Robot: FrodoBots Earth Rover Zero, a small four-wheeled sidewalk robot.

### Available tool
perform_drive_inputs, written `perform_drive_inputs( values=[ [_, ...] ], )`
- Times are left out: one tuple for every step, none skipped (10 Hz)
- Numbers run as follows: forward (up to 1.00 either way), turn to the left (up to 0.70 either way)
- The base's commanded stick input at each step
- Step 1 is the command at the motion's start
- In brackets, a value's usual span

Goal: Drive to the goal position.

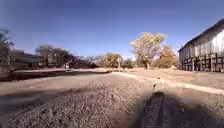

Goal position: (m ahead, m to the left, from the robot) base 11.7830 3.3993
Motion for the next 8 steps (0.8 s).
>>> perform_drive_inputs(
  values=[
    [0.7,0.0],
    [0.7,0.0],
    [0.7,0.0],
    [0.7,0.0],
    [0.7,0.0],
    [0.7,0.0],
    [0.7,0.0],
    [0.7,0.0]
  ],
)
